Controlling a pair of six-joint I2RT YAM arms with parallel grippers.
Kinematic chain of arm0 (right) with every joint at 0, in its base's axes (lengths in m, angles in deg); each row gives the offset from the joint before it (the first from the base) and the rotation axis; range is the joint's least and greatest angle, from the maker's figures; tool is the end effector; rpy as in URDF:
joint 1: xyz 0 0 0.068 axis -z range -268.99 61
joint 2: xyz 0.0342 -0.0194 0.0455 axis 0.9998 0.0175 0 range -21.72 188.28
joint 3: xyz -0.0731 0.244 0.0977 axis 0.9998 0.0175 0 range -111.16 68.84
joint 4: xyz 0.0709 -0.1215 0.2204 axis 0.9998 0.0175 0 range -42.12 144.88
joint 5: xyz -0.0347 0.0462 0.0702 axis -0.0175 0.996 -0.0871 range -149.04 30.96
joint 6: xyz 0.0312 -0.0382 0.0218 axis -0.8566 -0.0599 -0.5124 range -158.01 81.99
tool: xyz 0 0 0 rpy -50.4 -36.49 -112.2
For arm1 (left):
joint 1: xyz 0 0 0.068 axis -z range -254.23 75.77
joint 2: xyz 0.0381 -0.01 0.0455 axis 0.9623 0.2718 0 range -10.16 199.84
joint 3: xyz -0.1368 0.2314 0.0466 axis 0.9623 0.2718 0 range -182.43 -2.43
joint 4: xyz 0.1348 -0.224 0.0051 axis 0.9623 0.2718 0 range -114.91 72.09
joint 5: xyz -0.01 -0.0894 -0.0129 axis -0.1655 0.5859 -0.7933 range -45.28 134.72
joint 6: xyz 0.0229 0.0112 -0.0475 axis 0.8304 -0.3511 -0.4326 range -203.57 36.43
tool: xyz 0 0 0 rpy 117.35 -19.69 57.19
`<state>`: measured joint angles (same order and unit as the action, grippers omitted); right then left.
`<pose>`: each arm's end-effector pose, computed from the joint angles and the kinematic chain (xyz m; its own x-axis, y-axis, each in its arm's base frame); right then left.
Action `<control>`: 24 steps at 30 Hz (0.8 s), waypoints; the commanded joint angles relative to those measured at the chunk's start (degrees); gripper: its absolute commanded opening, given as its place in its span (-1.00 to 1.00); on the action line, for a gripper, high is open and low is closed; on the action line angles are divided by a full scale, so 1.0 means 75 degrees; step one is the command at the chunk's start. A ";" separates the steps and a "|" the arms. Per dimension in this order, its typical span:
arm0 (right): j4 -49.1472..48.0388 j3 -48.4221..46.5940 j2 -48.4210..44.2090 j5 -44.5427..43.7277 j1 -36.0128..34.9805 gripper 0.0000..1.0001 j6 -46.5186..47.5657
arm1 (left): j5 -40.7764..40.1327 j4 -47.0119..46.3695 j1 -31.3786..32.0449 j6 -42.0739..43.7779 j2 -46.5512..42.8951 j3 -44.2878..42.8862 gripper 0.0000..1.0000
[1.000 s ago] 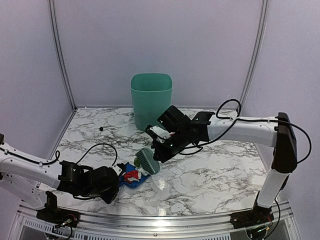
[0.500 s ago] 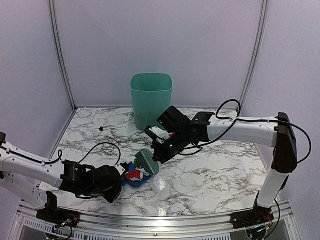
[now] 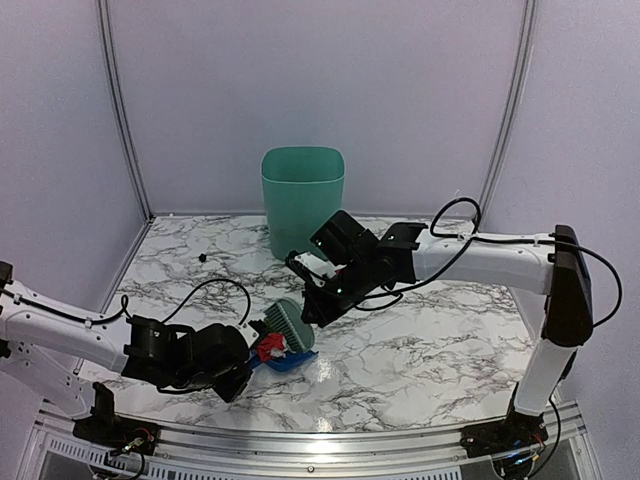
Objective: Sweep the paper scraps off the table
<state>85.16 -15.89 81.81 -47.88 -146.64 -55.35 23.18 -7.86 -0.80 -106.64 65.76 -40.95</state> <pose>0.2051 0.3363 0.2576 -0.6882 -0.5398 -0.4847 -0.7139 0.6230 0.3197 0.0837 -0.2350 0.1813 -0.5389 0.5334 -0.6519 0.6732 0.7379 0.0472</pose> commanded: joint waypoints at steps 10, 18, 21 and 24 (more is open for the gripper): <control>0.0565 -0.1152 -0.0276 -0.0511 -0.0081 -1.00 0.0106 | -0.0569 0.0295 -0.0040 0.0519 -0.0752 -0.0492 -1.00; 0.0764 -0.1663 -0.0541 -0.1117 -0.0083 -1.00 0.0178 | -0.1187 0.0698 -0.0040 0.0918 -0.1068 -0.1006 -1.00; 0.0807 -0.1807 -0.0652 -0.1285 -0.0083 -1.00 0.0200 | -0.1469 0.0787 -0.0051 0.0986 -0.1105 -0.1240 -1.00; 0.0797 -0.1859 -0.0825 -0.1445 -0.0083 -1.00 0.0203 | -0.1702 0.0854 -0.0081 0.1041 -0.1111 -0.1436 -1.00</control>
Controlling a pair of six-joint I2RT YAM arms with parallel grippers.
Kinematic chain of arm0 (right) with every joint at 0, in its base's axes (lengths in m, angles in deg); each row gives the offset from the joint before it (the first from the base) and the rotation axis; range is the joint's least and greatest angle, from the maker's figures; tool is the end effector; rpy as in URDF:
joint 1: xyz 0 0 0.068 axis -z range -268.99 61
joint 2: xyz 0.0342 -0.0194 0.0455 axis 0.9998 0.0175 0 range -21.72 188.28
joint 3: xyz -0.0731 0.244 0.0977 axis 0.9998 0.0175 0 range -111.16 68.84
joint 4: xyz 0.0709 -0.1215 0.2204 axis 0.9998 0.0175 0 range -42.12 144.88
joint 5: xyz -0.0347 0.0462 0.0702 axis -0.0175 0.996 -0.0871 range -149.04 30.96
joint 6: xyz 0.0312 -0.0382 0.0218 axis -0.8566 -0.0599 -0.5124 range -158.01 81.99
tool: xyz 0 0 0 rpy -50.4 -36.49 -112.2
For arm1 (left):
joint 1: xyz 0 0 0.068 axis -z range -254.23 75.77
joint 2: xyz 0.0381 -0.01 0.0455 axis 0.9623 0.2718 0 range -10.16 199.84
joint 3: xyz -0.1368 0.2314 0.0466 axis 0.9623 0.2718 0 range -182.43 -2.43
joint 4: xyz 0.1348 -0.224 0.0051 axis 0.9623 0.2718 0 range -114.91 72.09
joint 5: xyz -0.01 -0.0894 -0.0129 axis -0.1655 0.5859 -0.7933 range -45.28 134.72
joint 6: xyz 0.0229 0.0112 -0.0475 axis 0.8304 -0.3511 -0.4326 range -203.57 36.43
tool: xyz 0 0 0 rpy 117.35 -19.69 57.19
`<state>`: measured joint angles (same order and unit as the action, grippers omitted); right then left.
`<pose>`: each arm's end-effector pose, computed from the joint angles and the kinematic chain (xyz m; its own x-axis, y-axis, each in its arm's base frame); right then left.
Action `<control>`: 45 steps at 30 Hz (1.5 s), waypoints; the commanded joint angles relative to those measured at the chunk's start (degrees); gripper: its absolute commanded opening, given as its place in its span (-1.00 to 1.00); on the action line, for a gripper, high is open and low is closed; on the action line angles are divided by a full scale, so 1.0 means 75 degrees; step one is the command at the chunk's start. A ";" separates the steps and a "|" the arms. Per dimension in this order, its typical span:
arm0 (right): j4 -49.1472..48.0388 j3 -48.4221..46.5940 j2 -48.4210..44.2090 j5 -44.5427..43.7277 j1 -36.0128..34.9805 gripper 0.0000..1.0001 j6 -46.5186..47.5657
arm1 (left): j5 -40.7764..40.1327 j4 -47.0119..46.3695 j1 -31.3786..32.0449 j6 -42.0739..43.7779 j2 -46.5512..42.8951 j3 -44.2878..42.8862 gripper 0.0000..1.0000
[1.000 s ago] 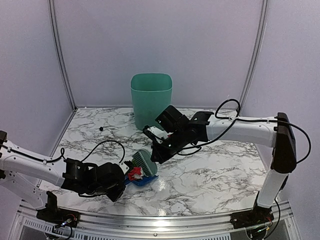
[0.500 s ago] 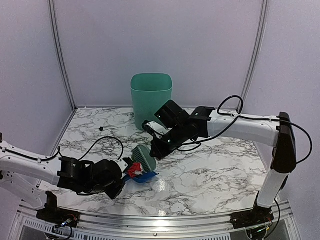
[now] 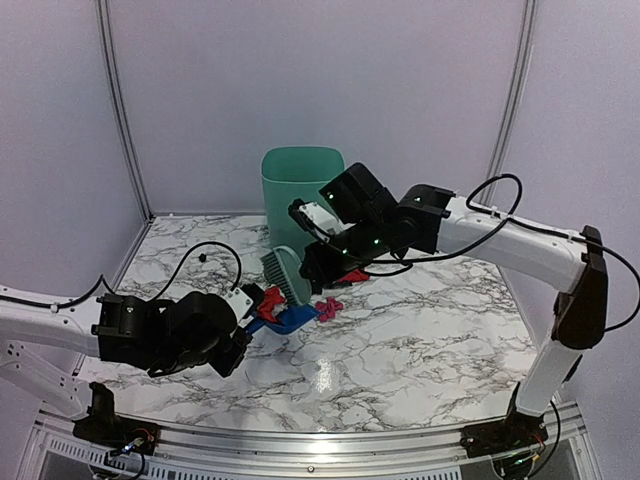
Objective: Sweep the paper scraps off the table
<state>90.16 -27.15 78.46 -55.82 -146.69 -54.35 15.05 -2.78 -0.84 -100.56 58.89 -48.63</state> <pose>0.2073 0.3314 0.3359 -0.6151 -0.4471 -0.6494 -0.7206 0.6531 0.2329 0.0882 -0.2334 0.2460 -0.4073 0.4773 -0.7787 0.6414 0.7564 0.1281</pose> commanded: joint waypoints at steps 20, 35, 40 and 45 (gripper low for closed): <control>0.0240 -0.1824 -0.0443 -0.1717 -0.0072 -1.00 0.0347 | -0.0784 0.0194 -0.0731 0.1355 0.0304 -0.2295 -1.00; -0.0174 -0.2630 -0.0044 -0.3266 -0.0055 -1.00 0.0429 | -0.0208 0.0116 -0.1650 0.2519 0.1437 -0.3902 -1.00; -0.0288 -0.2993 0.0199 -0.3625 -0.0011 -1.00 0.0638 | -0.0023 0.0063 -0.1829 0.2769 0.1907 -0.4485 -1.00; -0.0536 -0.3122 0.0305 -0.3979 0.0121 -1.00 0.0793 | 0.0130 0.0041 -0.2087 0.2957 0.2366 -0.5050 -1.00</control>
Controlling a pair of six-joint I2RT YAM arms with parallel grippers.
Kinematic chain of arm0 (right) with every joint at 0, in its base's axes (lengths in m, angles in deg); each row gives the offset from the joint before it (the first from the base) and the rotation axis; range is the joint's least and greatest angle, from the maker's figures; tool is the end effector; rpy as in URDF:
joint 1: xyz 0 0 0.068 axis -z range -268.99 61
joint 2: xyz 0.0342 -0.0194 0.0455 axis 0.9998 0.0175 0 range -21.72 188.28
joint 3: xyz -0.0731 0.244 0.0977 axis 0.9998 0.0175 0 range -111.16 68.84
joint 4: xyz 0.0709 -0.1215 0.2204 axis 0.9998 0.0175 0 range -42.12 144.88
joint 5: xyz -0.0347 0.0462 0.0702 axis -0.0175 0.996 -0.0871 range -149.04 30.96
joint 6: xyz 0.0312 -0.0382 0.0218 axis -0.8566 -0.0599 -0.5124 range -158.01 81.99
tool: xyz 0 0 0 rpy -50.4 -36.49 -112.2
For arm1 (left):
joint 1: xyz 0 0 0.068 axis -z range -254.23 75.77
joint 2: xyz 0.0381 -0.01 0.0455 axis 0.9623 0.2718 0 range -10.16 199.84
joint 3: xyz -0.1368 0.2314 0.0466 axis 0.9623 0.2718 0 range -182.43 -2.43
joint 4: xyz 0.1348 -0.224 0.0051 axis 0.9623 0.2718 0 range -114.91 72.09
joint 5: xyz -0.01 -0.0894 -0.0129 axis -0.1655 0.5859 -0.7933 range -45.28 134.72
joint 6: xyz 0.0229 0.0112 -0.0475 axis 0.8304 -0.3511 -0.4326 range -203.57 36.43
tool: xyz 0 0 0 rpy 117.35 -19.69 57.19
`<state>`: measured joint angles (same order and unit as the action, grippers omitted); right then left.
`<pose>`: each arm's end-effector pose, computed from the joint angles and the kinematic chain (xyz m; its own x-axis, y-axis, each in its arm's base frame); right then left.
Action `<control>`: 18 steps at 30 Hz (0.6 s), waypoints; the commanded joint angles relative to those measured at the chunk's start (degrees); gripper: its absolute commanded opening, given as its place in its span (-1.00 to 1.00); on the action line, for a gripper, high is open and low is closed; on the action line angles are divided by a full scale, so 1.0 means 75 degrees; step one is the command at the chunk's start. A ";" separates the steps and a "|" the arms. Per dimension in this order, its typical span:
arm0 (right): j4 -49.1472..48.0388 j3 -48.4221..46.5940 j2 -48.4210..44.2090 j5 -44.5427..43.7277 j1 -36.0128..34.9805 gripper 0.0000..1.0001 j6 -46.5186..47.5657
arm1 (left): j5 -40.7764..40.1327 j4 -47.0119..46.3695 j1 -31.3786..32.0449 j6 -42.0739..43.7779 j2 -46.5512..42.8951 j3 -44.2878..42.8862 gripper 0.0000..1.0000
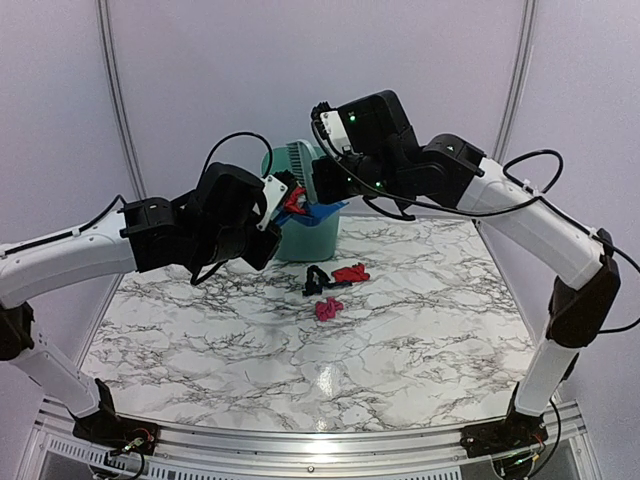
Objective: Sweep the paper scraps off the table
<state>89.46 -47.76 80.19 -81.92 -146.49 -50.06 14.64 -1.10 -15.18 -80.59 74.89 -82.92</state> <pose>0.2222 0.3227 0.4437 -0.3611 -0.2086 -0.9089 -0.5269 0.8498 0.0143 0.1895 -0.2810 0.3671 -0.2173 0.4499 -0.8663 0.5272 0.8010 0.2837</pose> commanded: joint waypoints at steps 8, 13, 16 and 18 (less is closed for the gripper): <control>-0.0947 -0.0379 0.0088 -0.0708 0.0443 -1.00 0.0452 | 0.0562 -0.0220 -0.0715 0.0473 0.0878 -0.1333 -1.00; -0.1361 -0.0411 0.0182 -0.0516 0.0738 -1.00 0.0574 | 0.0813 -0.0257 -0.1022 0.0620 0.1382 -0.1877 -1.00; -0.1623 -0.0526 0.0336 -0.0507 0.0901 -1.00 0.0708 | 0.1021 -0.0257 -0.1255 0.0650 0.1716 -0.2278 -1.00; -0.1759 -0.0631 0.0472 -0.0507 0.0993 -1.00 0.0793 | 0.1138 -0.0251 -0.1384 0.0654 0.1948 -0.2601 -1.00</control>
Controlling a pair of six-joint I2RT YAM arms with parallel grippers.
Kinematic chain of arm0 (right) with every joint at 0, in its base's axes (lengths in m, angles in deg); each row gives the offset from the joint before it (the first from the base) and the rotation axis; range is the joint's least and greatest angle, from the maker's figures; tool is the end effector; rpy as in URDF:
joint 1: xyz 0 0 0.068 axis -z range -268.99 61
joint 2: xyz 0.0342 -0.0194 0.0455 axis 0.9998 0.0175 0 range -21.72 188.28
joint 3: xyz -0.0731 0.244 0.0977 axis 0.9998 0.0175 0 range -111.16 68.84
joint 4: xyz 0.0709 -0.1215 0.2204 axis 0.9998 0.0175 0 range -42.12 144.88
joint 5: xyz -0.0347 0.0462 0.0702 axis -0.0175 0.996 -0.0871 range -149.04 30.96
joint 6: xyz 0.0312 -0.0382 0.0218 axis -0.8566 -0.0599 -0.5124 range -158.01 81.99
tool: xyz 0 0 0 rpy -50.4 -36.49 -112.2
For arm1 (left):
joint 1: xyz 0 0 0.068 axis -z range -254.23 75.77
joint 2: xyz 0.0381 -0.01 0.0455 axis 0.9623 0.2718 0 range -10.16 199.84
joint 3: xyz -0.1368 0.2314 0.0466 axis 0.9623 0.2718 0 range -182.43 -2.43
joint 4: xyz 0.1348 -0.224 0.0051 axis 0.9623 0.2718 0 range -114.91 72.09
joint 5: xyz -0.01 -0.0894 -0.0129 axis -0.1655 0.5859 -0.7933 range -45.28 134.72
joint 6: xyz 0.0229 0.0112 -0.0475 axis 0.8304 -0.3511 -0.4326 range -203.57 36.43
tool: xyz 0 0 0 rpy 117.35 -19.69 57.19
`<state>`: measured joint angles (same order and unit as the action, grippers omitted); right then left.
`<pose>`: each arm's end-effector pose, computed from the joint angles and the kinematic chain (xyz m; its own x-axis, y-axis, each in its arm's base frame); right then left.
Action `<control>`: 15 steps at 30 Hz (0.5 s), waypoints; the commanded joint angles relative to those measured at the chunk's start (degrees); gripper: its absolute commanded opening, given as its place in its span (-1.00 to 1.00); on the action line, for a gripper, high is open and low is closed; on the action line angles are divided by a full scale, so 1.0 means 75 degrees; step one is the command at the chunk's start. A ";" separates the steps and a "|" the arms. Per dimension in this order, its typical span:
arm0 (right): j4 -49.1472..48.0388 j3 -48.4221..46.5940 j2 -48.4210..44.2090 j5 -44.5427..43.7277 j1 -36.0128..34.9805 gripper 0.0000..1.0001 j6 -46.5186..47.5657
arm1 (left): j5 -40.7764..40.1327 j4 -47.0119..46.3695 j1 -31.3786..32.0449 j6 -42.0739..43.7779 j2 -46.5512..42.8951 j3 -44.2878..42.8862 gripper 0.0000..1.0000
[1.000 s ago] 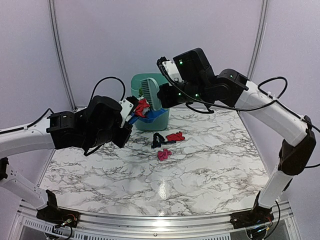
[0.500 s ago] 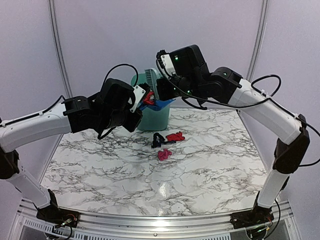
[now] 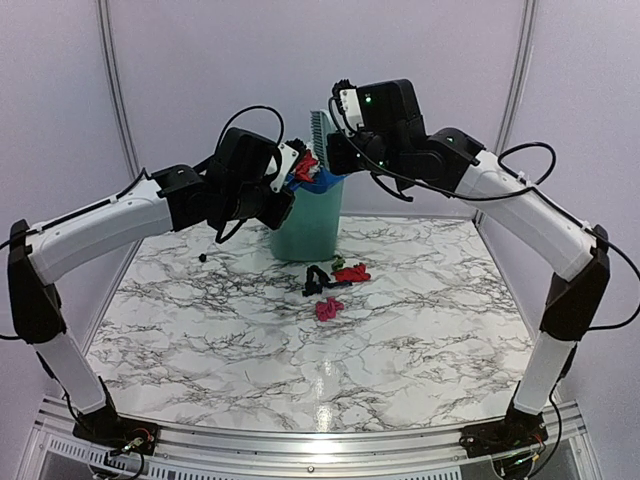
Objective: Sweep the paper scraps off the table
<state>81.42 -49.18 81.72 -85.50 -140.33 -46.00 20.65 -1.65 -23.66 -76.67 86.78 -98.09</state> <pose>0.2646 0.3051 0.4557 -0.2617 -0.1278 -0.9567 -0.4033 0.9150 -0.0119 0.2623 -0.2958 0.3858 -0.2055 0.4227 -0.8827 0.4977 0.8217 0.2776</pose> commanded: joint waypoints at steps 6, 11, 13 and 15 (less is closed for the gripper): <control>-0.0906 -0.0998 0.0814 0.0054 0.0377 -0.99 0.0583 | 0.0641 -0.0175 -0.0525 0.0046 0.1092 -0.1350 -1.00; -0.1149 -0.1164 0.0951 -0.0155 0.0454 -0.99 0.0842 | 0.0877 -0.0173 -0.0750 -0.0151 0.1565 -0.1832 -1.00; -0.1293 -0.1164 0.0935 -0.0265 0.0479 -0.99 0.0941 | 0.0959 -0.0173 -0.0847 -0.0291 0.1729 -0.1997 -1.00; -0.1437 -0.1165 0.0914 -0.0398 0.0489 -0.99 0.1034 | 0.1129 -0.0173 -0.0958 -0.0475 0.1892 -0.2174 -1.00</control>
<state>75.74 -55.10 89.22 -85.78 -137.20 -40.62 26.55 -1.89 -29.28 -77.70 99.09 -111.09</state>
